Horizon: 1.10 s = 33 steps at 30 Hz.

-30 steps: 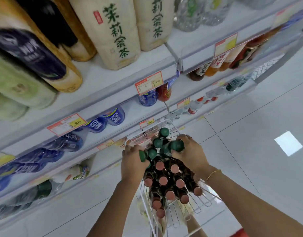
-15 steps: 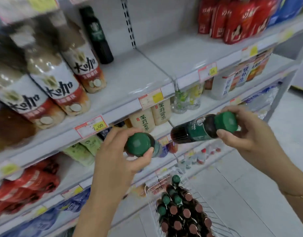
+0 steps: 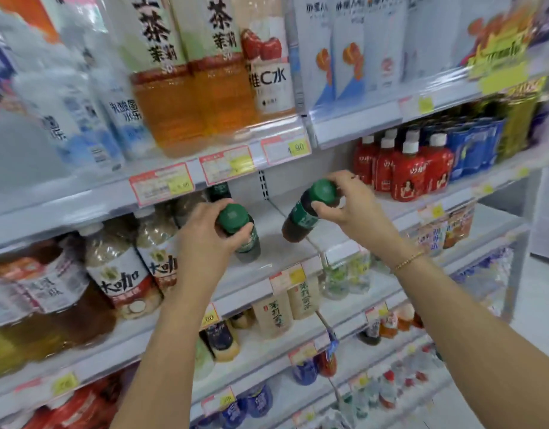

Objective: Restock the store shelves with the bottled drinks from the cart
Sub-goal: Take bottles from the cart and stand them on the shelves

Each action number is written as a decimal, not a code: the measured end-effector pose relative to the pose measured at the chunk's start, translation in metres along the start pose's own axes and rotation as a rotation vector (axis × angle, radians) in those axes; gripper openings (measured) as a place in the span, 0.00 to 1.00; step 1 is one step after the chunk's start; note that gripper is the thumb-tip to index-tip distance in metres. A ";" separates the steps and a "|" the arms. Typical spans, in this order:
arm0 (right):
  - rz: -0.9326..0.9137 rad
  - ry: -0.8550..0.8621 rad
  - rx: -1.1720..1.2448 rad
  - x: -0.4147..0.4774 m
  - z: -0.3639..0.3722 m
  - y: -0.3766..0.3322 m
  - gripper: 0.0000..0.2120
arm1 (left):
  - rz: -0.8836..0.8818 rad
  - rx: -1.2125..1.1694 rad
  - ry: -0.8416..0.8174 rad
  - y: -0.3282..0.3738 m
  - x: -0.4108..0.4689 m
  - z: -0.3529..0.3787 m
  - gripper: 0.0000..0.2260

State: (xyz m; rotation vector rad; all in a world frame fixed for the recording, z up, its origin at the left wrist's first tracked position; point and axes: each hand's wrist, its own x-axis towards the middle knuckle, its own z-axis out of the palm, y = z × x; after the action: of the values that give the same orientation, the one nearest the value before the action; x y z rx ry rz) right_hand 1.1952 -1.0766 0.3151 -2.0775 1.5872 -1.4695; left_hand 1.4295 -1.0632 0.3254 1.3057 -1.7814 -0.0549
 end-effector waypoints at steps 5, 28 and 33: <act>-0.047 -0.139 -0.075 0.036 0.019 0.004 0.18 | -0.104 -0.202 -0.006 -0.002 0.020 0.008 0.16; 0.297 -0.308 0.402 0.036 0.097 0.047 0.30 | -0.459 -0.259 -0.121 -0.047 0.005 0.087 0.25; 0.320 -0.171 0.237 0.034 0.106 0.051 0.33 | -0.499 -0.125 -0.077 -0.039 0.004 0.082 0.27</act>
State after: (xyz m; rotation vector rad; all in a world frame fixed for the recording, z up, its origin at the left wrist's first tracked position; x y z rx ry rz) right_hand 1.2396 -1.1699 0.2501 -1.6790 1.5117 -1.2625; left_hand 1.4032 -1.1193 0.2594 1.6419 -1.4480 -0.4910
